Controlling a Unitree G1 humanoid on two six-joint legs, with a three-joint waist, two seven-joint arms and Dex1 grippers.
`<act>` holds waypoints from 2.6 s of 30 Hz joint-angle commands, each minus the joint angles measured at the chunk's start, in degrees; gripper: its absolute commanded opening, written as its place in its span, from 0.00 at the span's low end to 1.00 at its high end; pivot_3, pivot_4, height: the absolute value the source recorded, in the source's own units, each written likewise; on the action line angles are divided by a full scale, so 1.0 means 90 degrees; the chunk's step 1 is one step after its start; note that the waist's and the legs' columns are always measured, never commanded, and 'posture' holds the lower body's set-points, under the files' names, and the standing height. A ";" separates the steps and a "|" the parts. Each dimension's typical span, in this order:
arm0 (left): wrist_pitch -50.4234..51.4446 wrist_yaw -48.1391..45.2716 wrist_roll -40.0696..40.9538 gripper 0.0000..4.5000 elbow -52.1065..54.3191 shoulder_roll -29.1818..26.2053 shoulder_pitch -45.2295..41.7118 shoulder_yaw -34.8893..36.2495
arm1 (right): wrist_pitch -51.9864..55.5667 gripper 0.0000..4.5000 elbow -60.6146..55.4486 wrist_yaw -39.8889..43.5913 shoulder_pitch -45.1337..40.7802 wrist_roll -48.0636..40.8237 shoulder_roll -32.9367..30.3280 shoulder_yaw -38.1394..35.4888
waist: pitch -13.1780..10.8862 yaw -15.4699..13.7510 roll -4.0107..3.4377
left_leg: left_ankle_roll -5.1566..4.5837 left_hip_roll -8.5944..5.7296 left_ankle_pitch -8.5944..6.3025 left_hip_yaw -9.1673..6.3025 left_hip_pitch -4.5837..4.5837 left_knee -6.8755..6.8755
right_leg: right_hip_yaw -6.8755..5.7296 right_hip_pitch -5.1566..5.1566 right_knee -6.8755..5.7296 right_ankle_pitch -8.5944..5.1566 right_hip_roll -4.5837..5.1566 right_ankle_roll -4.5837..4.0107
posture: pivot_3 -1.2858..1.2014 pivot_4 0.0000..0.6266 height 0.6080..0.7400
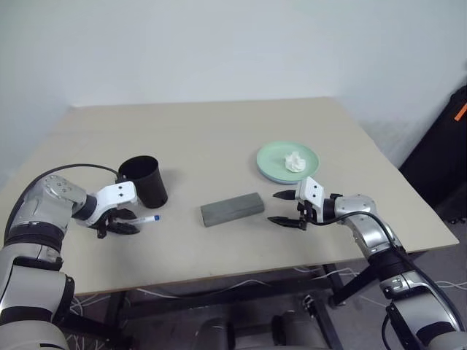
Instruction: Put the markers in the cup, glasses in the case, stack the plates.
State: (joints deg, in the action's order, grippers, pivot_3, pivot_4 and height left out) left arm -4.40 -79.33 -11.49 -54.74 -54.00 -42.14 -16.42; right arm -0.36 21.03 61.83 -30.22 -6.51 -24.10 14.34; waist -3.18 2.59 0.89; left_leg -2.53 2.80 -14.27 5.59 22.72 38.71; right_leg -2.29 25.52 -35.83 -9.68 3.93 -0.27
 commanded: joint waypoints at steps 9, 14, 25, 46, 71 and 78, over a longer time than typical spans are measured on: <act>-0.0050 -0.0288 0.0089 0.02 0.0145 0.0002 -0.0007 0.0121 | -0.0055 0.80 -0.0207 0.0005 -0.0087 0.0005 -0.0065 -0.0097 | 0.0001 0.0003 -0.0002 | -0.0001 0.0000 0.0000 0.0002 0.0001 0.0002 | 0.0002 0.0001 -0.0001 0.0000 0.0000 0.0000 | 0.52 0.00 1.00; 0.0894 -0.1191 0.1189 0.02 0.2099 -0.0068 0.0655 0.0665 | -0.0055 0.80 -0.0203 0.0006 -0.0082 -0.0001 -0.0068 -0.0101 | 0.0001 0.0002 -0.0001 | -0.0004 0.0000 -0.0002 0.0002 0.0010 0.0004 | 0.0002 0.0005 0.0003 0.0000 0.0002 0.0000 | 0.52 0.00 1.00; 0.2440 0.1552 0.2518 0.02 0.4868 0.1459 0.0802 0.2230 | -0.0058 0.80 -0.0194 0.0010 -0.0086 0.0007 -0.0007 -0.0051 | 0.0000 0.0008 0.0002 | -0.0026 -0.0004 0.0011 -0.0015 -0.0001 0.0026 | 0.0004 -0.0017 -0.0010 0.0007 -0.0003 0.0011 | 0.52 0.00 1.00; 0.1699 0.5908 0.2565 0.02 0.5372 0.2448 0.1350 0.4004 | -0.0033 0.80 -0.0256 0.0022 -0.0015 -0.0002 -0.0066 -0.0055 | 0.0002 0.0005 0.0005 | -0.0008 -0.0007 0.0004 -0.0010 -0.0006 0.0019 | 0.0007 -0.0021 -0.0005 0.0012 -0.0007 0.0015 | 0.52 0.00 1.00; 0.0874 0.6045 0.2518 0.02 0.4592 0.2737 0.1952 0.3795 | 0.1313 0.80 -0.1376 0.0436 -0.0101 -0.1318 0.0085 -0.0633 | 0.0002 0.0003 0.0005 | -0.0004 -0.0003 0.0003 -0.0012 -0.0006 0.0017 | 0.0000 -0.0019 -0.0004 0.0015 -0.0007 0.0009 | 0.52 0.00 1.00; 0.0453 0.6062 0.2509 0.22 0.3973 0.2833 0.1843 0.3666 | 0.1310 0.80 -0.1400 0.0400 -0.0089 -0.1294 0.0094 -0.0620 | 0.0002 0.0004 0.0005 | -0.0004 -0.0003 0.0003 -0.0011 -0.0004 0.0017 | -0.0001 -0.0017 -0.0002 0.0015 -0.0006 0.0009 | 0.52 0.00 1.00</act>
State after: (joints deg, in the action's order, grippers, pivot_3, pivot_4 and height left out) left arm 1.47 -25.02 11.20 -19.72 -28.29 -23.40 16.56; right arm 11.56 10.55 65.73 -29.94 -16.85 -23.39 10.22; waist -3.16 2.62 0.94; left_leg -2.57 2.77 -14.24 5.50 22.68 38.86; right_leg -2.29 25.37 -35.85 -9.54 3.87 -0.18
